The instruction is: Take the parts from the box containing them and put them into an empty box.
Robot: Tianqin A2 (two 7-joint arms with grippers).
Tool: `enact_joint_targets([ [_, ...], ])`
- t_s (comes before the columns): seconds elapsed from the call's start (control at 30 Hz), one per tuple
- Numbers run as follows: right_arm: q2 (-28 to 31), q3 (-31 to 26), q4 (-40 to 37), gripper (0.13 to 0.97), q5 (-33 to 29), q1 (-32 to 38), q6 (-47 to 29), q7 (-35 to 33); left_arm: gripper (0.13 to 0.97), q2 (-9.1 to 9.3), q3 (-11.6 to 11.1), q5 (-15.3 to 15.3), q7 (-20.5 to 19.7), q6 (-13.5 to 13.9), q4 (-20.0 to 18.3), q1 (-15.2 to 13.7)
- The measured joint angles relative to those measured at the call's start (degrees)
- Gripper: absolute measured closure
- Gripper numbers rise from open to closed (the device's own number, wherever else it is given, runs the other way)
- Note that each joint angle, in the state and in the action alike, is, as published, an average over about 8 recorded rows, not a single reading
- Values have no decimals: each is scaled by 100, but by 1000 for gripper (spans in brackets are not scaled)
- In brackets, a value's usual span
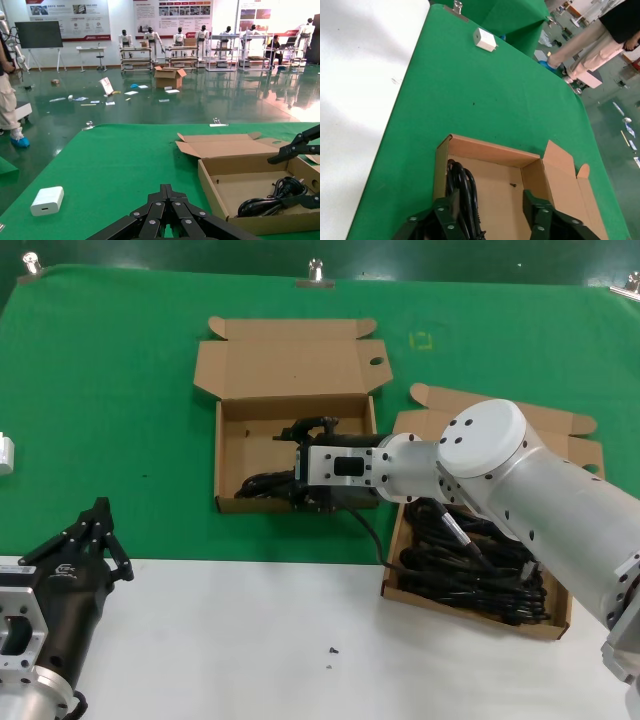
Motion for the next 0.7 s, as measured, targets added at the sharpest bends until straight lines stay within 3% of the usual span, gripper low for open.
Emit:
enact_joint_targets([
  [0.3, 0, 0, 0, 522, 0, 0, 0, 0, 958, 0, 0, 0, -1, 0, 0, 0],
  [0.43, 0, 0, 0, 522, 0, 0, 0, 0, 958, 0, 0, 0, -1, 0, 0, 0],
  [0.7, 0, 0, 0, 328, 0, 0, 0, 0, 958, 0, 0, 0, -1, 0, 0, 0],
])
